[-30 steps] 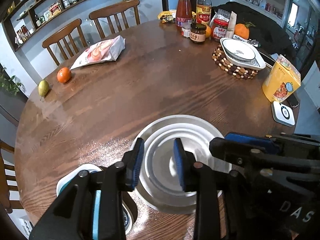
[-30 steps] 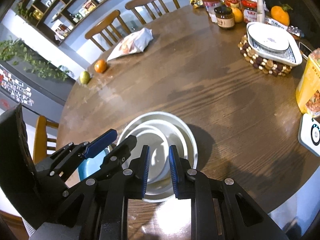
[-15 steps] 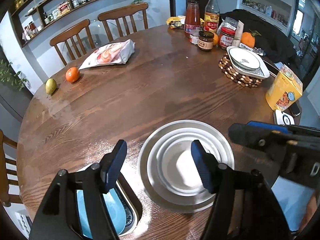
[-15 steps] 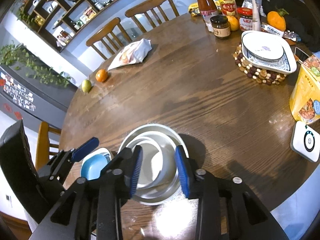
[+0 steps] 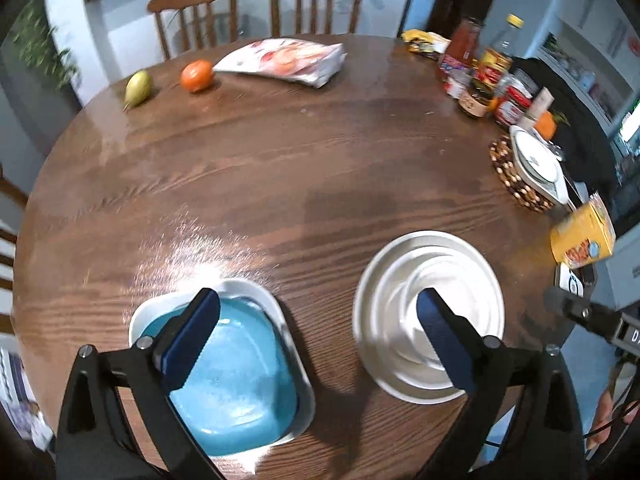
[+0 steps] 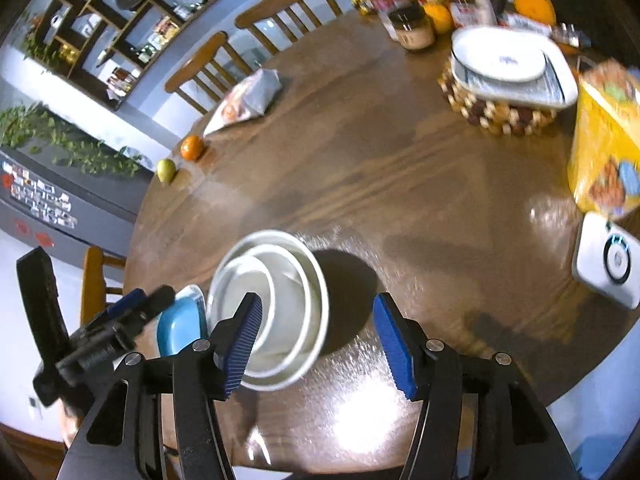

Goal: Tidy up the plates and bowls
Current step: 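Move both tools to the rim of the white bowl stack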

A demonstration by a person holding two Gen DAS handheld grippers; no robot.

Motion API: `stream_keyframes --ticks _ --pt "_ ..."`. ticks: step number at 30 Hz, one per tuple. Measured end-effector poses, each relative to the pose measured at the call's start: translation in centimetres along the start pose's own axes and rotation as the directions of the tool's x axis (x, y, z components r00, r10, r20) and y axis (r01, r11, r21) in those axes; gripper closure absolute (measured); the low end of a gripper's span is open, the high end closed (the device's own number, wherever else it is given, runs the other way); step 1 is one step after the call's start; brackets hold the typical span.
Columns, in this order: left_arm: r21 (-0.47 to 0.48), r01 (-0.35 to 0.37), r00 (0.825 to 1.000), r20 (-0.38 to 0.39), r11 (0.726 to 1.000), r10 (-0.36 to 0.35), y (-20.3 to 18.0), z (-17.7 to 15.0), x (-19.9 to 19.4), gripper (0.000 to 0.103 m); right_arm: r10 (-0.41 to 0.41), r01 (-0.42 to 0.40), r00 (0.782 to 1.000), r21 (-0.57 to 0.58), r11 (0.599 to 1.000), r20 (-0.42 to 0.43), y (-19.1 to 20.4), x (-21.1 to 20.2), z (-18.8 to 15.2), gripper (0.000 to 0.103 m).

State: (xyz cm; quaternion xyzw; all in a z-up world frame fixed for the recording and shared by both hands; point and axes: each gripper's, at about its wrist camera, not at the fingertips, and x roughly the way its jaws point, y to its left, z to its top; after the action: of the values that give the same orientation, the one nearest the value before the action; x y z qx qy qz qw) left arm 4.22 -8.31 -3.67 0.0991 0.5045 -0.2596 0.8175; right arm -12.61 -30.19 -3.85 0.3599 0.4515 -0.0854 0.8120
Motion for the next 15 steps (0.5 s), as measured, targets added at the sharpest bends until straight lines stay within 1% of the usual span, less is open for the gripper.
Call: stream_keyframes --ticks 2,4,8,12,15 --pt "-0.013 0.000 1.000 -0.021 1.000 0.000 0.1 -0.1 0.3 0.004 0.011 -0.010 1.000 0.020 1.000 -0.006 -0.8 0.2 -0.3 0.043" --pt "-0.020 -0.016 0.999 -0.038 1.000 0.015 0.1 -0.3 0.6 0.003 0.016 -0.016 1.000 0.038 0.999 -0.008 -1.4 0.2 -0.4 0.043" --pt "-0.030 -0.023 0.998 -0.057 0.999 0.021 -0.2 -0.5 1.1 0.002 0.028 -0.027 1.000 0.039 0.999 -0.004 -2.1 -0.1 -0.6 0.043" --pt "-0.011 -0.026 0.998 -0.053 1.000 0.026 -1.0 -0.4 1.2 0.002 0.038 -0.038 0.999 0.054 0.998 0.000 -2.8 -0.4 -0.4 0.043" --pt "-0.016 -0.021 0.999 -0.045 1.000 0.021 -1.1 -0.4 1.2 0.002 0.035 -0.035 0.999 0.050 0.998 -0.001 -3.2 -0.6 -0.4 0.043"
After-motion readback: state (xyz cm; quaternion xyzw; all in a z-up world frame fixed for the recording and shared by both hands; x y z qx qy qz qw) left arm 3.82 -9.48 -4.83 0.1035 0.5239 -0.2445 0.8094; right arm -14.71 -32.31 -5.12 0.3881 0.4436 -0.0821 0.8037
